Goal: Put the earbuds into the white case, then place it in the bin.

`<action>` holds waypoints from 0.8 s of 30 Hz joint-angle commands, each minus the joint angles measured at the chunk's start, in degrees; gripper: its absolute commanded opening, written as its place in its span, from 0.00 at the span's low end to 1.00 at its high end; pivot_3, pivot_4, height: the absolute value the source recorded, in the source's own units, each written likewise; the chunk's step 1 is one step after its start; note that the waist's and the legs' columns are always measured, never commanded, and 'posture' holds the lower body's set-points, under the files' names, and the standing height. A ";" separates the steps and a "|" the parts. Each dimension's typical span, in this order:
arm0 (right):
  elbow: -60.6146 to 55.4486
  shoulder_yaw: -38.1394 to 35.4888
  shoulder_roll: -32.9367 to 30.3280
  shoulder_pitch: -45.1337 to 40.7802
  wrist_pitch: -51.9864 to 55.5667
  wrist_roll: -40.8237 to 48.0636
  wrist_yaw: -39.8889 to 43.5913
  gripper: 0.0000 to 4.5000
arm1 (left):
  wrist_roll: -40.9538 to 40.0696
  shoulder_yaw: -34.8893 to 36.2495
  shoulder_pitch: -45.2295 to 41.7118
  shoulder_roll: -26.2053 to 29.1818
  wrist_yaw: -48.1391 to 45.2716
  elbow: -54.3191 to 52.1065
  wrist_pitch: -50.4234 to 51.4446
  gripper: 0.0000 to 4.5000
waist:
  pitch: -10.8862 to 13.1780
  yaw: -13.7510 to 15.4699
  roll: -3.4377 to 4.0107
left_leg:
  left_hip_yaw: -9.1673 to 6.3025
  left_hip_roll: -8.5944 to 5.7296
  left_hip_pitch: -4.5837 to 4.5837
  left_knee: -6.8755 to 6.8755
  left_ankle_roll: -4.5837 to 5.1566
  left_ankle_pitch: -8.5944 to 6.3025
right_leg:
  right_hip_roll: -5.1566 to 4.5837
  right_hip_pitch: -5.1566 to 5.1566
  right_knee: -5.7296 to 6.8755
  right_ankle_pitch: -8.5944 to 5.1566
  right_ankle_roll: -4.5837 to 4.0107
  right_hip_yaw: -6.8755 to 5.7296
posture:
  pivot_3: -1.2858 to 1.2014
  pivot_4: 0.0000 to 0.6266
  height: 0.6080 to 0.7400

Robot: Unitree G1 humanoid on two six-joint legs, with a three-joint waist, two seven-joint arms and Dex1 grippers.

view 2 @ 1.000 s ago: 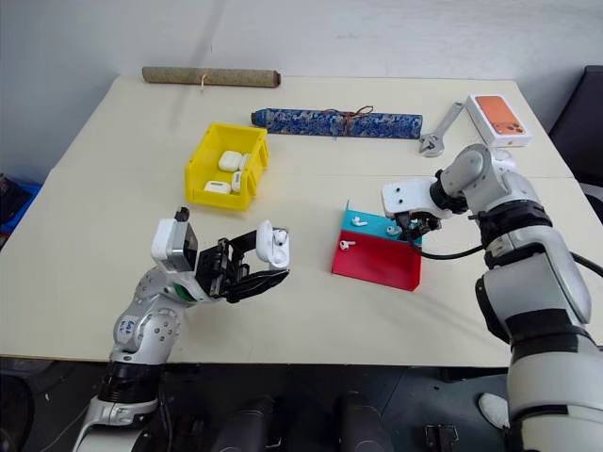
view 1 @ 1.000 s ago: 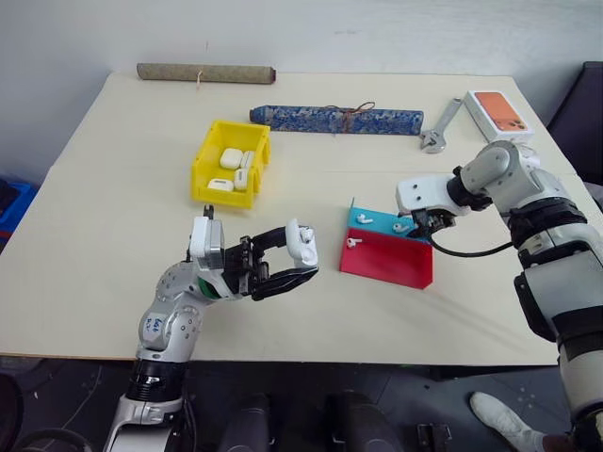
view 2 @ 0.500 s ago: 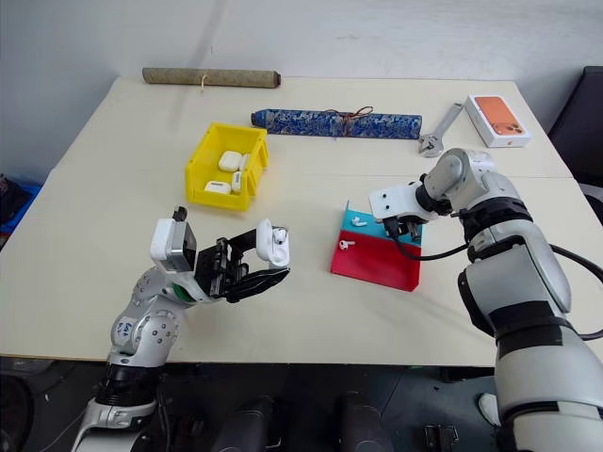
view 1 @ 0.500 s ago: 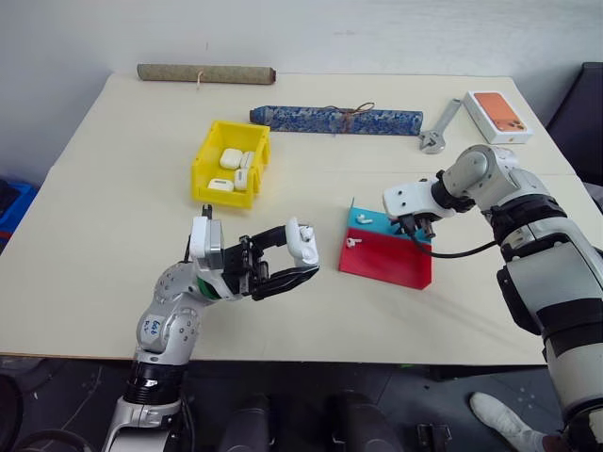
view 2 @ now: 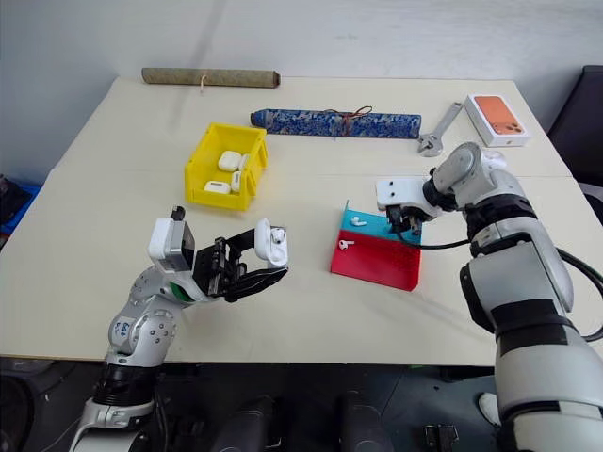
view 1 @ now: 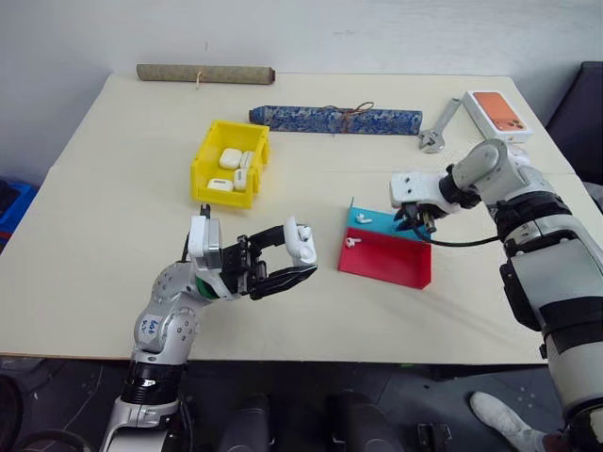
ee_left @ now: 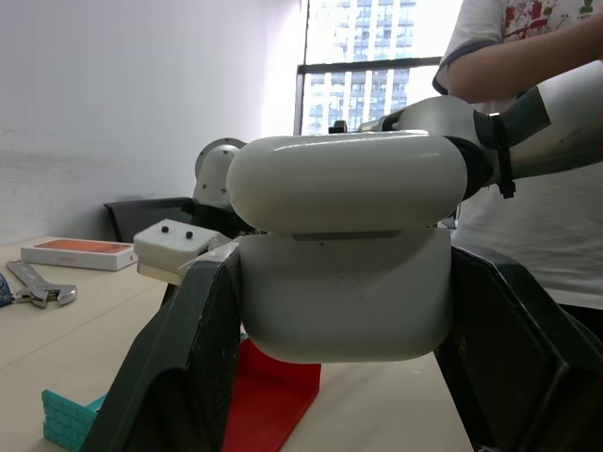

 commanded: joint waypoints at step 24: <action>-2.26 -3.97 9.17 0.46 8.14 1.57 -5.59 0.74 | -2.90 7.55 4.60 4.00 5.11 -4.76 0.74 0.62 | 0.01 0.01 0.00 | 0.00 0.00 -0.09 -0.03 -0.05 0.01 | -0.02 -0.16 0.20 0.00 0.00 -0.01 | 0.52 0.24 1.00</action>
